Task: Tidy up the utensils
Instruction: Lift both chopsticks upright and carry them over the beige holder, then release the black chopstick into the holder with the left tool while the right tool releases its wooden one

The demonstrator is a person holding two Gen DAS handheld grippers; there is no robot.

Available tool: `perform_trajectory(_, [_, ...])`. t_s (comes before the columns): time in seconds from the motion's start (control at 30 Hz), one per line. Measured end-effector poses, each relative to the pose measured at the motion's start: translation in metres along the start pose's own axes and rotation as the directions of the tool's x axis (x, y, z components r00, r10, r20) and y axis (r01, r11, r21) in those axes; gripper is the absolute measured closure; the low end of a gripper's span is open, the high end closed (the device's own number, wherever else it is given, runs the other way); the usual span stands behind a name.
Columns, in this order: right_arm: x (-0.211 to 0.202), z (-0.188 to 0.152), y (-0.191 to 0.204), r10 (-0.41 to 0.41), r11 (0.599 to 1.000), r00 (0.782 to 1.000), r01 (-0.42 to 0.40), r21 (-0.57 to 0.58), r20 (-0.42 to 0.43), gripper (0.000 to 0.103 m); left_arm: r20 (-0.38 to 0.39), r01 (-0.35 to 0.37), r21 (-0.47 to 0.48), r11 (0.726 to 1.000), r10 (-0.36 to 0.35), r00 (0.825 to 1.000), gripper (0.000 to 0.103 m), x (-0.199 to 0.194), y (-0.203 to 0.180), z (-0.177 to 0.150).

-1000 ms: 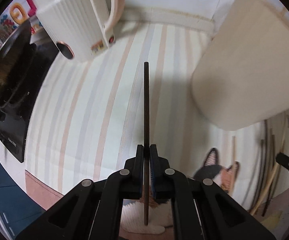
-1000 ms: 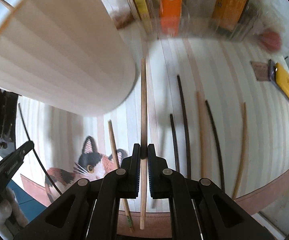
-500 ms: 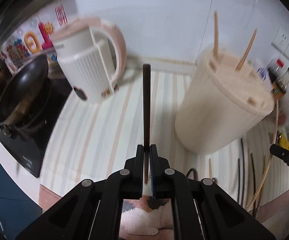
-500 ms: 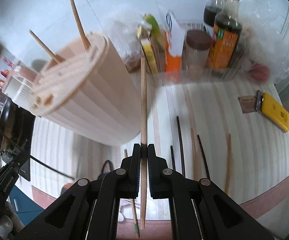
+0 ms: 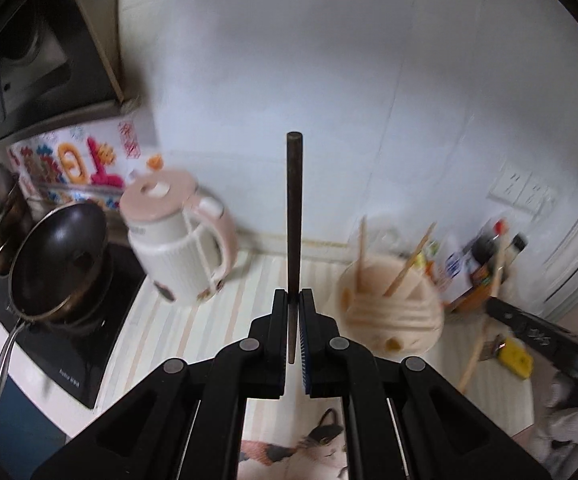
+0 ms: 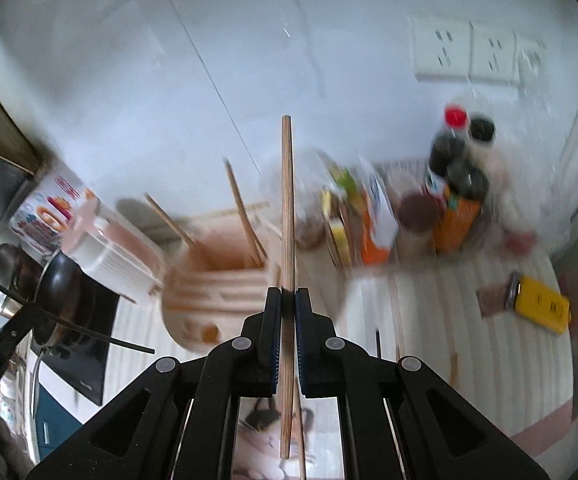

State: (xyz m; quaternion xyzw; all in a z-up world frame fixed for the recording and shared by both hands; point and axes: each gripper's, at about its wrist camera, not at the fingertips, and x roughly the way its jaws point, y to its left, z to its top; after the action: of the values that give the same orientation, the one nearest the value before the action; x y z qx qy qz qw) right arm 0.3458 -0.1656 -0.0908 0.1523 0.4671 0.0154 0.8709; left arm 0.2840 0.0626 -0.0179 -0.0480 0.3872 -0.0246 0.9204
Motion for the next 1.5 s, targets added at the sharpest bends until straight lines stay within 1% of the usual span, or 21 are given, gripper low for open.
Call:
perform_trajectory(0.1, [-0.011, 0.019, 0.013, 0.015, 1.000, 0.999, -0.014, -0.020, 0.038, 0.096, 0.017, 0.063, -0.003, 0.998, -0.063, 0.998, 0.100, -0.011, -0.007, 0.017])
perform_trajectory(0.17, [-0.017, 0.033, 0.018, 0.021, 0.999, 0.998, -0.019, -0.028, 0.062, 0.096, 0.036, 0.086, 0.004, 0.996, -0.086, 0.996, 0.100, -0.019, -0.012, 0.029])
perform_trajectory(0.33, [-0.025, 0.067, 0.026, 0.032, 0.999, 0.993, -0.029, -0.032, 0.116, 0.096, 0.080, 0.124, 0.028, 0.992, -0.126, 0.989, 0.100, -0.032, -0.027, 0.055])
perform_trajectory(0.43, [-0.023, 0.085, 0.027, 0.029, 0.999, 0.989, -0.025, -0.027, 0.146, 0.096, 0.083, 0.132, 0.050, 0.990, -0.136, 0.987, 0.100, -0.025, -0.037, 0.066])
perform_trajectory(0.53, [-0.013, 0.100, 0.025, 0.036, 0.999, 0.986, -0.036, -0.002, 0.164, 0.096, 0.053, 0.132, 0.076, 0.988, -0.136, 0.989, 0.100, -0.006, -0.049, 0.070])
perform_trajectory(0.63, [0.008, 0.108, 0.016, 0.083, 0.994, 0.984, -0.093, 0.053, 0.160, 0.096, 0.007, 0.133, 0.095, 0.987, -0.134, 0.991, 0.100, 0.026, -0.060, 0.070])
perform_trajectory(0.67, [0.015, 0.110, 0.014, 0.086, 0.993, 0.982, -0.099, 0.067, 0.166, 0.096, -0.008, 0.134, 0.095, 0.986, -0.134, 0.991, 0.100, 0.034, -0.062, 0.070])
perform_trajectory(0.87, [0.045, 0.105, 0.006, 0.077, 0.993, 0.965, -0.096, 0.063, 0.250, 0.096, -0.112, 0.152, 0.102, 0.983, -0.140, 0.984, 0.100, 0.089, -0.071, 0.065])
perform_trajectory(0.93, [0.051, 0.101, 0.005, 0.081, 0.994, 0.965, -0.097, 0.053, 0.251, 0.096, -0.145, 0.164, 0.101, 0.981, -0.148, 0.978, 0.100, 0.100, -0.070, 0.062])
perform_trajectory(1.03, [0.061, 0.095, 0.007, 0.086, 0.996, 0.968, -0.090, 0.006, 0.234, 0.096, -0.180, 0.177, 0.096, 0.980, -0.158, 0.971, 0.099, 0.103, -0.071, 0.058])
perform_trajectory(1.1, [0.068, 0.092, 0.010, 0.096, 0.995, 0.978, -0.090, -0.039, 0.183, 0.096, -0.198, 0.174, 0.084, 0.981, -0.155, 0.968, 0.097, 0.100, -0.069, 0.058])
perform_trajectory(1.17, [0.068, 0.089, 0.010, 0.110, 0.993, 0.983, -0.103, -0.054, 0.145, 0.090, -0.200, 0.161, 0.073, 0.984, -0.144, 0.969, 0.094, 0.092, -0.065, 0.060])
perform_trajectory(1.2, [0.066, 0.087, 0.008, 0.109, 0.994, 0.986, -0.104, -0.046, 0.127, 0.075, -0.188, 0.155, 0.070, 0.985, -0.140, 0.972, 0.093, 0.086, -0.063, 0.061])
perform_trajectory(1.23, [0.062, 0.086, 0.005, 0.111, 0.994, 0.986, -0.107, -0.034, 0.121, 0.060, -0.179, 0.146, 0.065, 0.987, -0.132, 0.975, 0.087, 0.080, -0.060, 0.062])
perform_trajectory(1.27, [0.056, 0.084, 0.001, 0.113, 0.994, 0.986, -0.112, -0.019, 0.122, 0.055, -0.170, 0.144, 0.055, 0.988, -0.133, 0.976, 0.075, 0.074, -0.057, 0.063])
perform_trajectory(1.3, [0.049, 0.082, -0.004, 0.096, 0.995, 0.988, -0.096, -0.002, 0.123, 0.053, -0.154, 0.144, 0.043, 0.989, -0.136, 0.979, 0.066, 0.068, -0.053, 0.063])
perform_trajectory(1.33, [0.042, 0.078, -0.009, 0.086, 0.996, 0.989, -0.089, 0.018, 0.120, 0.053, -0.134, 0.135, 0.034, 0.990, -0.129, 0.983, 0.045, 0.061, -0.049, 0.062])
perform_trajectory(1.37, [0.035, 0.075, -0.014, 0.079, 0.996, 0.990, -0.083, 0.034, 0.117, 0.053, -0.110, 0.124, 0.020, 0.992, -0.121, 0.987, 0.030, 0.052, -0.043, 0.061])
perform_trajectory(1.43, [0.022, 0.064, -0.024, 0.027, 0.997, 0.994, -0.034, 0.068, 0.107, 0.051, -0.069, 0.113, 0.001, 0.994, -0.112, 0.991, 0.022, 0.042, -0.032, 0.056])
perform_trajectory(1.47, [0.016, 0.056, -0.028, 0.005, 0.997, 0.995, -0.013, 0.081, 0.099, 0.047, -0.054, 0.104, -0.002, 0.995, -0.104, 0.993, 0.015, 0.038, -0.028, 0.051])
perform_trajectory(1.5, [0.012, 0.048, -0.031, -0.022, 0.996, 0.996, 0.013, 0.090, 0.090, 0.046, -0.048, 0.086, 0.001, 0.996, -0.086, 0.995, 0.010, 0.036, -0.024, 0.046])
